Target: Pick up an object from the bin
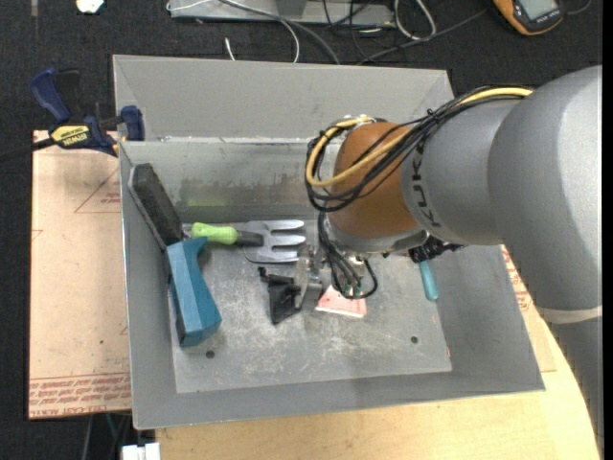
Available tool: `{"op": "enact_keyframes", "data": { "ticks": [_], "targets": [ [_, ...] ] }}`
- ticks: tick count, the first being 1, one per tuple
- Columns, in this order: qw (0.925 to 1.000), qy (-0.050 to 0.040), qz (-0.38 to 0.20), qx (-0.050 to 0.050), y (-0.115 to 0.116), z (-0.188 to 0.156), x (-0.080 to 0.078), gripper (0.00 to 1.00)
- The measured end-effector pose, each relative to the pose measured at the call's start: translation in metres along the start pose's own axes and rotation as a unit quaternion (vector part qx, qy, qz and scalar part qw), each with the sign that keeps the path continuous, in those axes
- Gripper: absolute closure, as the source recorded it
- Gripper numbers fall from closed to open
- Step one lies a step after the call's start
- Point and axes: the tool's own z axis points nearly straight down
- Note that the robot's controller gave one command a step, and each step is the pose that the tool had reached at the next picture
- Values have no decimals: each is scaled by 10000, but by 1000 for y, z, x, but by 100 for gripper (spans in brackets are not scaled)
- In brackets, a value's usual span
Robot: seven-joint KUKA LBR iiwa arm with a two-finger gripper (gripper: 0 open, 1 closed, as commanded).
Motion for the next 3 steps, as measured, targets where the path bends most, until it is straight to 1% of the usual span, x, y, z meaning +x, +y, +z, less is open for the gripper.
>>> {"op": "enact_keyframes", "data": {
  "ticks": [1,2,3],
  "targets": [
    [10000,0,1,0,0,0,0,100],
    [9999,22,-144,8,5,-58,3,100],
    [10000,32,-87,5,5,-142,13,100]
  ]
}}
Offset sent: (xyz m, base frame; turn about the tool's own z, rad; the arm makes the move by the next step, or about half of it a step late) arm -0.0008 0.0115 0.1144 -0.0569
